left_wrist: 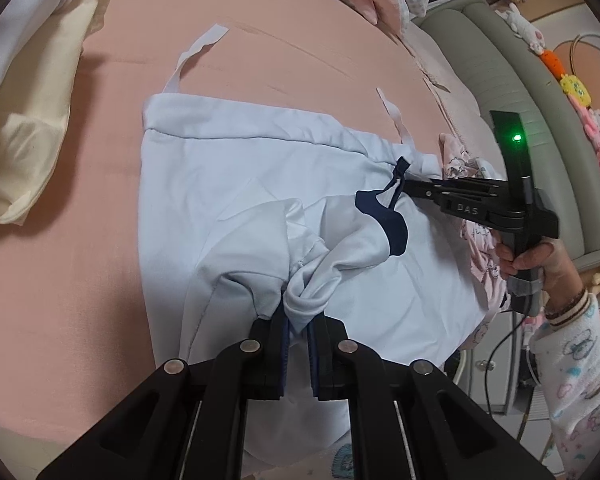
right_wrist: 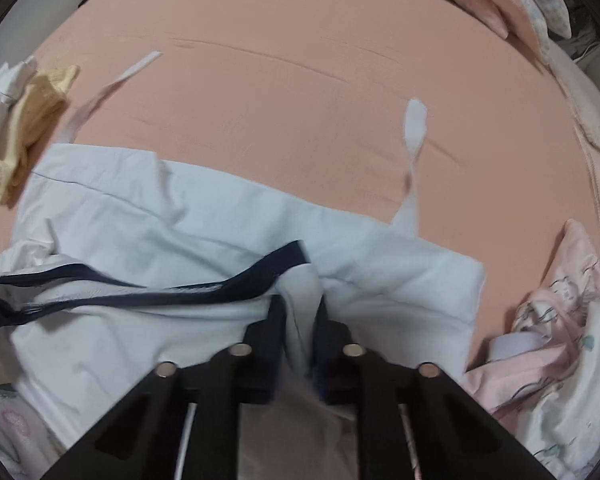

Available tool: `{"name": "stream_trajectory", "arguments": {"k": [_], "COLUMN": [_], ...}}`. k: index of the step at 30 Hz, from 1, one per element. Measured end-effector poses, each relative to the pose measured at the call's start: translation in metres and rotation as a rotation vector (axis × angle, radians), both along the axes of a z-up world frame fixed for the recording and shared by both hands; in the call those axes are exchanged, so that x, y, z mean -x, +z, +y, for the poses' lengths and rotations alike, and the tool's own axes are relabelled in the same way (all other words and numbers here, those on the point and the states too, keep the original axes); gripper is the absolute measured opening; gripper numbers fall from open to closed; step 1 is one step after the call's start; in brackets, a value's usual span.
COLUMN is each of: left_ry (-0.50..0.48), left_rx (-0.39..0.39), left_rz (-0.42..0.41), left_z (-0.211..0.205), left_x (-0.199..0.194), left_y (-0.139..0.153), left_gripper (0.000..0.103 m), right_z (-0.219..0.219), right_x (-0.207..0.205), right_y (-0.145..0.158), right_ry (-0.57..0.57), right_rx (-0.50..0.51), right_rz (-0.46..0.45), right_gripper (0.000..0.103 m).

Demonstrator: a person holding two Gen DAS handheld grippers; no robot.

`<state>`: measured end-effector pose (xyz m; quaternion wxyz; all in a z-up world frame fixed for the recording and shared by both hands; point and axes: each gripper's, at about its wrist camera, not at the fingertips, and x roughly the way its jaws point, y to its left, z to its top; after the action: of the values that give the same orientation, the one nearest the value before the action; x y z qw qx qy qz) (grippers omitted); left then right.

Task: Fold clothes
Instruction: 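Hold the fabric with both tools and fold it over the shirt body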

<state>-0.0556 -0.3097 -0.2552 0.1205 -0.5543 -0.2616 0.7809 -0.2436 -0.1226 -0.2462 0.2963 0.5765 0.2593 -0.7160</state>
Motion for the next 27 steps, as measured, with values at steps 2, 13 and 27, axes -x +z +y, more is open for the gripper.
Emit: {"name": "stream_trajectory", "arguments": {"k": [2,13,27], "left_ry": [-0.005,-0.001,0.015], "left_rx": [0.025,0.081,0.131], "left_rz": [0.001,0.009,0.026], "left_z": [0.003,0.007,0.014], "left_x": [0.000,-0.002,-0.017], "left_y": [0.002,0.019,0.032], "left_gripper": [0.007,0.007,0.007], "right_z": [0.004,0.048,0.088], "right_x": [-0.004,-0.025,-0.062], "right_y": [0.005,0.042,0.031], "right_ry": [-0.005,-0.079,-0.131], "right_rx": [0.015,0.136,0.205], "right_rz": [0.004,-0.038,-0.094], "right_gripper": [0.008,0.007,0.007]}}
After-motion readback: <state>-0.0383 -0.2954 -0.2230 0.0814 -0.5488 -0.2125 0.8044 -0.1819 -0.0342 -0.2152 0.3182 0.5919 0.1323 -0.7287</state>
